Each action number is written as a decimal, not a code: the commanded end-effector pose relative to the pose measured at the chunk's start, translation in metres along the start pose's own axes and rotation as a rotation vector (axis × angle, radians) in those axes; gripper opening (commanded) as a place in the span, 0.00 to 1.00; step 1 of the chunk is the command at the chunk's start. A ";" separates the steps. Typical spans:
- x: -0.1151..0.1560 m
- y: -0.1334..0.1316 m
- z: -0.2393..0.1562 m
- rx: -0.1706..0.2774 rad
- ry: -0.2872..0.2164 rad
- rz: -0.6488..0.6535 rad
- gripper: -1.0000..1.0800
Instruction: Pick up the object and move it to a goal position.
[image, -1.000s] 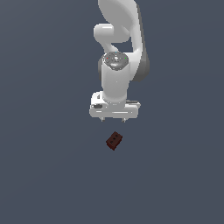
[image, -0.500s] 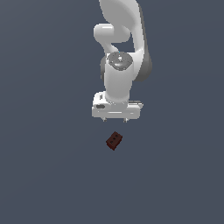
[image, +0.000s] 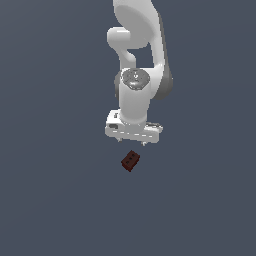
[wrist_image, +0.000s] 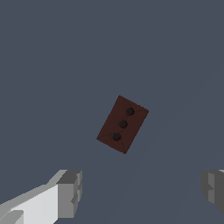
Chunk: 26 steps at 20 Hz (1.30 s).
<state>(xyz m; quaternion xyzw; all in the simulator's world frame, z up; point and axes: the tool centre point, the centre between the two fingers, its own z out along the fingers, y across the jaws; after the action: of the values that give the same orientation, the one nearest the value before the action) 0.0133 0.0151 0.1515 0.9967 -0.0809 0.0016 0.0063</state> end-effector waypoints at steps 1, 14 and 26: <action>0.003 -0.001 0.008 0.003 -0.002 0.055 0.96; 0.023 -0.003 0.058 0.012 -0.007 0.387 0.96; 0.028 -0.003 0.075 0.011 -0.007 0.495 0.96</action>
<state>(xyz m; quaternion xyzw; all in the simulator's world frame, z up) 0.0411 0.0126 0.0775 0.9473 -0.3203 -0.0003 0.0001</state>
